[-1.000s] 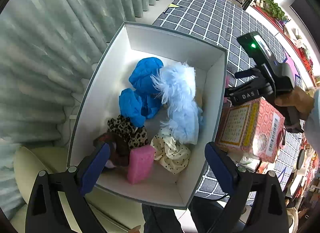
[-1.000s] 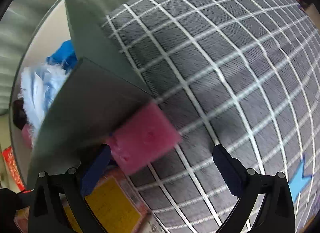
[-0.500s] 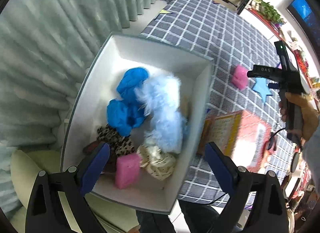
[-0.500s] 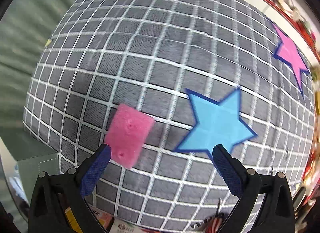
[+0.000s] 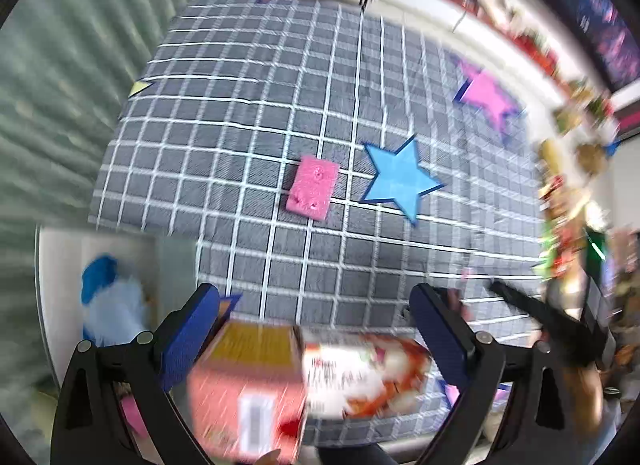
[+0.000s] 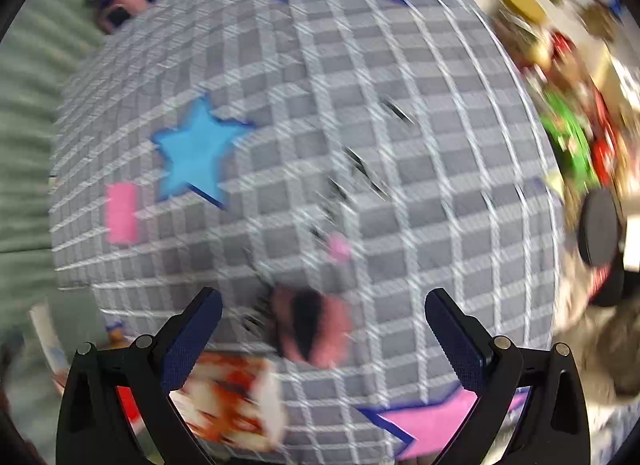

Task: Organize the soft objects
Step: 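Grasp the pink foam block with the left tool while the right tool grasps the dark knit sock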

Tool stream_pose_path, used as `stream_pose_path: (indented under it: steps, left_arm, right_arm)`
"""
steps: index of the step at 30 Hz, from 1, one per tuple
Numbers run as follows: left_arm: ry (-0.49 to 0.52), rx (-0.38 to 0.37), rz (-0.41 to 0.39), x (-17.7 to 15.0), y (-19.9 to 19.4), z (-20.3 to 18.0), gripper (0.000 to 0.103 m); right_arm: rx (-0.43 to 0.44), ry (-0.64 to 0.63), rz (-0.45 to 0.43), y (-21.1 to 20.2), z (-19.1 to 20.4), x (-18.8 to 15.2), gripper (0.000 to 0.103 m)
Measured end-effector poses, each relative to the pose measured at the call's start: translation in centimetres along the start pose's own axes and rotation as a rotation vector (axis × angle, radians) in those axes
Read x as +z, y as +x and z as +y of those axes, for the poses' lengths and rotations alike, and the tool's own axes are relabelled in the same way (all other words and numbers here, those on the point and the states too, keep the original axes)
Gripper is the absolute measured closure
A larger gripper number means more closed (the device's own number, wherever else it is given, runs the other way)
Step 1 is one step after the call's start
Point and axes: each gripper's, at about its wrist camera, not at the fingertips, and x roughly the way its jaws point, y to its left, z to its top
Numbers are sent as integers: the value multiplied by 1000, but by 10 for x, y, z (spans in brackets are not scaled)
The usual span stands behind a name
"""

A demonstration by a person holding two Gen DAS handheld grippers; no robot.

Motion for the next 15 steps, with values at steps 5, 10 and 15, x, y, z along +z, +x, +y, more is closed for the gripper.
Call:
stream_pose_path:
  steps: [5,10,15]
  left_arm:
    - [93,171,39,38,71,-39,6]
    - [118,246,59,59,119,-41,6]
    - [90,274,85,66,152,-31,6]
  right_arm:
    - [5,-58,53,23,-14,-27,1]
    - [5,-82,74,48,5,-31,1]
    - [-45,-101,89,77,25,-30,1]
